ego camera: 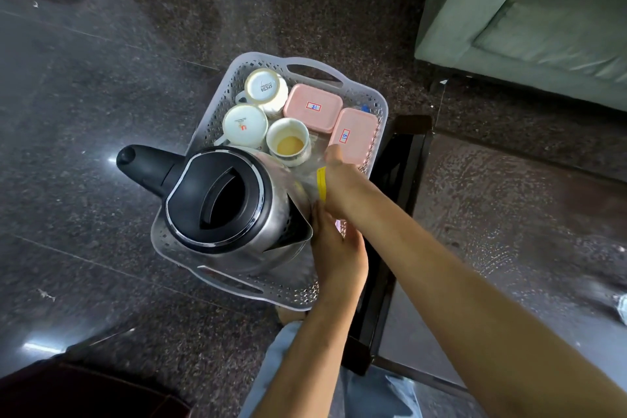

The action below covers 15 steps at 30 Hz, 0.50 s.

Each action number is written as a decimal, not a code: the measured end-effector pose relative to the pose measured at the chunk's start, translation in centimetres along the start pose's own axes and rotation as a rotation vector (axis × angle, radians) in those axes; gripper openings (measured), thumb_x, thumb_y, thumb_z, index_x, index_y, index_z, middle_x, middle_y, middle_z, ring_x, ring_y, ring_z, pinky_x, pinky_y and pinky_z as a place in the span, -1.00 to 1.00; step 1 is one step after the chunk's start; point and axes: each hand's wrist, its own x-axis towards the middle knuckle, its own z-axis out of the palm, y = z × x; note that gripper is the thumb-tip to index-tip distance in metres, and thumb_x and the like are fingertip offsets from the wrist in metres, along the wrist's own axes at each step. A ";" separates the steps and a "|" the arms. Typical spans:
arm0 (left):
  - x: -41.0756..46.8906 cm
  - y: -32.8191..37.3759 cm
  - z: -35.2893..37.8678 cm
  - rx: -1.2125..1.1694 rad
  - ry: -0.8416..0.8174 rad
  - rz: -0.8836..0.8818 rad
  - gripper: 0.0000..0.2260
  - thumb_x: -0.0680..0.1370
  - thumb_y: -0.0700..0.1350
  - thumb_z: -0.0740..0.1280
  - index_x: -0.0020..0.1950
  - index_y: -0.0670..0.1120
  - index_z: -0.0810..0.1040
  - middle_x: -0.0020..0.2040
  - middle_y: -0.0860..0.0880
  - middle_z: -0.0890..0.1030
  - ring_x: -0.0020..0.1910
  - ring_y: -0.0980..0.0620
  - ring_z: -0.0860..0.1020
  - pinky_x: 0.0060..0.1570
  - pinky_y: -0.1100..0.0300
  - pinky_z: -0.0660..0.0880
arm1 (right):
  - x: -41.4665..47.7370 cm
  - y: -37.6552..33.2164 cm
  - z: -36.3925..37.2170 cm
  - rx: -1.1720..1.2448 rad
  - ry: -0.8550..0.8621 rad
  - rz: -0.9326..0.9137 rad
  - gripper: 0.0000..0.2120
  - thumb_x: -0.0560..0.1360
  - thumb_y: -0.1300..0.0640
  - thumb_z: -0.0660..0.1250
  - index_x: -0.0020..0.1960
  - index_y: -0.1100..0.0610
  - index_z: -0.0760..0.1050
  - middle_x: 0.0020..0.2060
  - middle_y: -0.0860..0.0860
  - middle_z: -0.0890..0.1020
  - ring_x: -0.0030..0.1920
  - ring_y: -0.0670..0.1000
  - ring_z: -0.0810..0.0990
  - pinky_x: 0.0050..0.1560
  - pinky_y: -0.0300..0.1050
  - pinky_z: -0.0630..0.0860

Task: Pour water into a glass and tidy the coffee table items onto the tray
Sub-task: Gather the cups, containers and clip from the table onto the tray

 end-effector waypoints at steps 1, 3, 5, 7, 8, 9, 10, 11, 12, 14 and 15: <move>-0.1 -0.1 -0.1 0.026 -0.013 -0.004 -0.61 0.55 -0.25 0.21 0.38 -0.07 0.35 0.33 -0.10 0.49 0.28 -0.11 0.50 0.24 -0.13 0.46 | -0.1 0.0 0.0 -0.026 0.005 -0.017 -0.57 0.52 0.32 0.20 0.36 0.26 0.20 0.13 0.26 0.51 0.09 0.26 0.54 -0.14 -0.07 0.32; -0.2 -0.2 -0.4 0.093 -0.036 -0.013 -0.61 0.57 -0.20 0.20 0.40 -0.07 0.33 0.34 -0.08 0.47 0.23 -0.07 0.51 0.20 0.00 0.48 | -0.3 -0.1 -0.2 -0.061 0.002 -0.029 -0.58 0.48 0.36 0.21 0.32 0.24 0.23 0.13 0.27 0.50 0.12 0.29 0.53 -0.14 -0.04 0.35; -0.3 -0.2 -0.7 0.163 -0.069 -0.015 -0.61 0.58 -0.14 0.20 0.41 -0.09 0.32 0.36 -0.13 0.44 0.27 -0.14 0.48 0.22 0.00 0.46 | -0.4 -0.4 -1.0 -0.096 0.031 -0.011 -0.58 0.47 0.38 0.20 0.31 0.24 0.26 0.15 0.27 0.50 0.15 0.31 0.52 -0.12 0.01 0.39; -0.5 -0.3 -0.9 0.267 -0.105 0.027 -0.55 0.59 -0.08 0.20 0.48 -0.12 0.24 0.46 -0.13 0.32 0.42 -0.09 0.32 0.36 0.07 0.32 | -0.2 -0.5 -1.6 -0.176 0.089 0.029 -0.59 0.47 0.37 0.20 0.30 0.24 0.32 0.17 0.23 0.51 0.18 0.28 0.52 -0.11 0.01 0.40; -0.6 -0.5 -1.0 0.325 -0.118 0.042 -0.51 0.60 -0.05 0.19 0.50 -0.12 0.20 0.50 -0.12 0.25 0.47 -0.05 0.23 0.40 0.13 0.25 | -0.2 -0.6 -1.8 -0.244 0.105 0.045 -0.60 0.47 0.35 0.21 0.31 0.24 0.36 0.17 0.20 0.52 0.19 0.25 0.52 -0.11 0.00 0.40; -0.8 -0.6 -1.1 0.363 -0.128 0.044 -0.49 0.60 -0.03 0.18 0.52 -0.11 0.16 0.53 -0.10 0.19 0.50 -0.03 0.18 0.42 0.14 0.21 | -0.2 -0.7 -1.8 -0.323 0.103 0.050 -0.61 0.48 0.32 0.22 0.31 0.22 0.39 0.17 0.16 0.54 0.20 0.22 0.52 -0.10 -0.02 0.39; -0.9 -0.7 -1.1 0.369 -0.136 0.044 -0.47 0.60 -0.02 0.19 0.53 -0.10 0.14 0.54 -0.08 0.15 0.51 -0.02 0.15 0.43 0.10 0.21 | -0.4 -0.9 -1.8 -0.408 0.091 0.042 -0.61 0.48 0.27 0.23 0.30 0.18 0.41 0.17 0.12 0.54 0.21 0.18 0.50 -0.08 -0.04 0.37; -0.9 -0.8 -1.2 0.345 -0.145 0.050 -0.47 0.59 -0.03 0.20 0.53 -0.08 0.15 0.55 -0.06 0.15 0.51 -0.02 0.16 0.42 0.05 0.25 | -0.6 -1.0 -1.7 -0.494 0.075 0.024 -0.62 0.48 0.22 0.24 0.30 0.12 0.42 0.18 0.08 0.55 0.23 0.15 0.48 -0.05 -0.05 0.33; -0.8 -0.9 -1.2 0.308 -0.147 0.064 -0.47 0.58 -0.05 0.22 0.52 -0.06 0.16 0.54 -0.03 0.17 0.49 -0.01 0.20 0.39 0.02 0.30 | -0.7 -0.9 -1.5 -0.566 0.061 0.009 -0.61 0.48 0.17 0.24 0.31 0.06 0.41 0.19 0.04 0.54 0.26 0.11 0.44 -0.03 -0.06 0.29; -0.6 -0.6 -1.2 0.242 -0.143 0.063 -0.49 0.56 -0.09 0.25 0.49 -0.03 0.22 0.50 0.00 0.24 0.44 -0.05 0.30 0.31 -0.07 0.38 | -0.7 -0.8 -1.2 -0.622 0.034 0.011 -0.58 0.47 0.11 0.26 0.33 0.01 0.37 0.23 0.01 0.51 0.29 0.08 0.38 -0.05 -0.06 0.22; -0.5 -0.5 -1.2 0.203 -0.142 0.033 -0.51 0.55 -0.09 0.26 0.46 -0.01 0.26 0.47 0.01 0.28 0.39 -0.16 0.37 0.25 -0.17 0.42 | -0.7 -0.7 -1.2 -0.626 0.025 0.020 -0.57 0.47 0.10 0.27 0.33 0.01 0.35 0.25 0.02 0.50 0.30 0.08 0.36 -0.04 -0.06 0.21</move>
